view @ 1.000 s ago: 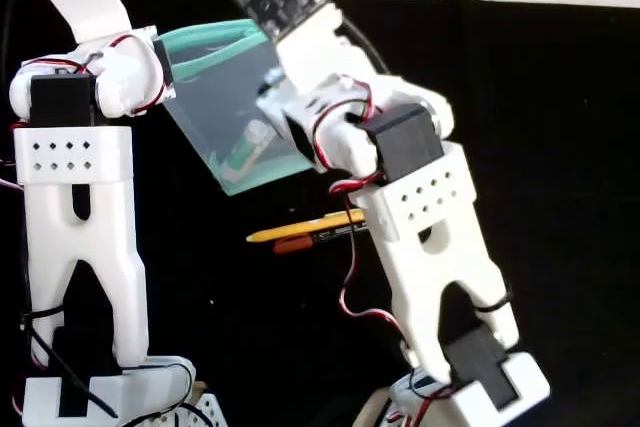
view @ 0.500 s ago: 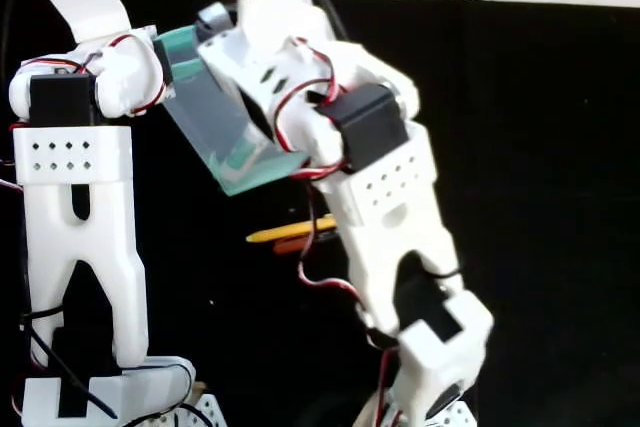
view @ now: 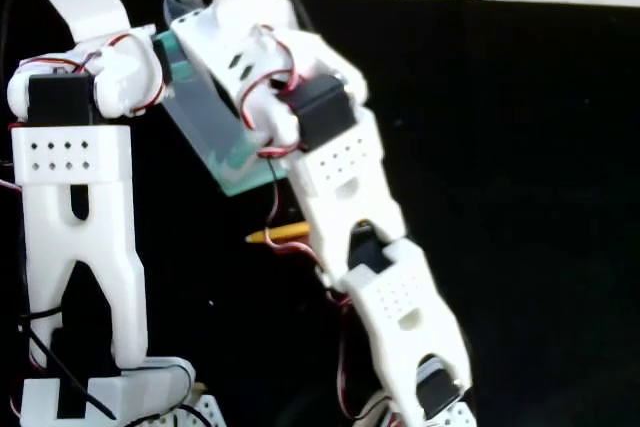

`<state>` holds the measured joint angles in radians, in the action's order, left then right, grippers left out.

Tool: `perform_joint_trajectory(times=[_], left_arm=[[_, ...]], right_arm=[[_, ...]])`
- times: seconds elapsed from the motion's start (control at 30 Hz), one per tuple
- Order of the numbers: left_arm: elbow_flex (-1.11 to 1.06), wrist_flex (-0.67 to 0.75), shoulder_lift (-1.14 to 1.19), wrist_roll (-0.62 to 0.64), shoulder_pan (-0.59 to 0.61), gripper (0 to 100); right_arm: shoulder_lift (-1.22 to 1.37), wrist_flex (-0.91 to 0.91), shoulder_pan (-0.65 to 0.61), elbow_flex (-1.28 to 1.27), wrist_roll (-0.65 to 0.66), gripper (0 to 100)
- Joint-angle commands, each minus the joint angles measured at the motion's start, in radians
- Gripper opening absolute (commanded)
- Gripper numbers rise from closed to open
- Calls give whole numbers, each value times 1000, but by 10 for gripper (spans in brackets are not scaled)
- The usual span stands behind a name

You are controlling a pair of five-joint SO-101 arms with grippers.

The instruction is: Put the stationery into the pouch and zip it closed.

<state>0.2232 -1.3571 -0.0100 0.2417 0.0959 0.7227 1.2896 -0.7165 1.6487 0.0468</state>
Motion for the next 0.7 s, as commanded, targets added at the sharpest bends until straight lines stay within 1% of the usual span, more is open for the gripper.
perform_joint_trajectory(times=[0.0, 0.13, 0.27, 0.6, 0.67], left_arm=[[-67, -5, 16, -6, -36, 7], [-67, -5, 16, -6, -35, 7], [-67, -5, 18, -6, -31, 7], [-67, -5, 18, -6, -31, 7], [-67, -5, 18, -6, -31, 7]], right_arm=[[7, -45, -5, 122, -11, 6], [25, -35, -4, 122, -11, 6], [22, 33, -8, 122, -11, 6], [19, 136, -1, 122, -5, 11], [-1, 151, 10, 122, -5, 42]])
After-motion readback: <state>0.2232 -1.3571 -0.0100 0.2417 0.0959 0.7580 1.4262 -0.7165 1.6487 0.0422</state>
